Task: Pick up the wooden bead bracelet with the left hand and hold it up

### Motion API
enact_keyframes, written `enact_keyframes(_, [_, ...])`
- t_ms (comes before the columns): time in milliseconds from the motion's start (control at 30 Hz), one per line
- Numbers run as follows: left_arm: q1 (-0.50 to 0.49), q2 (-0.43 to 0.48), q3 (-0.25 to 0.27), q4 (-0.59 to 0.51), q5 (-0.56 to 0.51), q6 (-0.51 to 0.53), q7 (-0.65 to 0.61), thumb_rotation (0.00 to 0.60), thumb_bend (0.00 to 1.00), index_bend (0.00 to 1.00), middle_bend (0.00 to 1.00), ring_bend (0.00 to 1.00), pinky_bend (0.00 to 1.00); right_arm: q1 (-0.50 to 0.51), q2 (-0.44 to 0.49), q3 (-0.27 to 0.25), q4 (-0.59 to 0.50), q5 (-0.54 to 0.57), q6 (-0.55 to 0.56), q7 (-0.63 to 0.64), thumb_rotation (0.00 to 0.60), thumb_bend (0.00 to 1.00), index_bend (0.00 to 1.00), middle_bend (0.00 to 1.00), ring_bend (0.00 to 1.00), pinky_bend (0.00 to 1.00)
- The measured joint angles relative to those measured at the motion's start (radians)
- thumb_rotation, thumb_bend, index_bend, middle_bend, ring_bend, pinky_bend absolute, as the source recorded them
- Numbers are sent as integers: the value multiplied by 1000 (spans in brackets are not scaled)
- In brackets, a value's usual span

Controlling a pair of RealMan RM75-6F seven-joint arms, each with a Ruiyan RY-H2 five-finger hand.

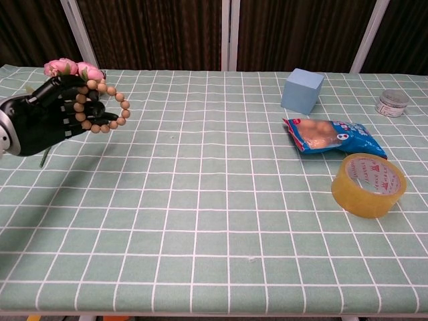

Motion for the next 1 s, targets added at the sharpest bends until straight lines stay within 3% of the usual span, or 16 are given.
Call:
enact_keyframes(333, [-2, -3, 2, 2, 16, 4, -3, 315, 669, 501, 548, 309, 31, -1, 1, 1, -1, 0, 3, 2, 600, 57, 88, 216, 55, 0])
enact_keyframes(633, [-5, -1, 8, 3, 34, 6, -12, 373, 752, 441, 498, 270, 31, -3, 2, 1, -1, 0, 8, 6, 600, 57, 88, 218, 55, 0])
enact_keyframes(900, [-12, 2, 21, 12, 72, 12, -42, 481, 770, 360, 446, 239, 31, -2, 3, 1, -3, 1, 6, 6, 600, 57, 87, 219, 55, 0])
enact_keyframes(933, [-12, 2, 22, 13, 74, 13, -48, 466, 770, 359, 448, 239, 31, -2, 3, 1, -3, 1, 6, 6, 600, 57, 87, 219, 55, 0])
enact_keyframes(1000, [-13, 3, 22, 13, 79, 17, -65, 369, 759, 361, 460, 239, 31, -2, 3, 1, -3, 2, 5, 6, 600, 58, 88, 219, 55, 0])
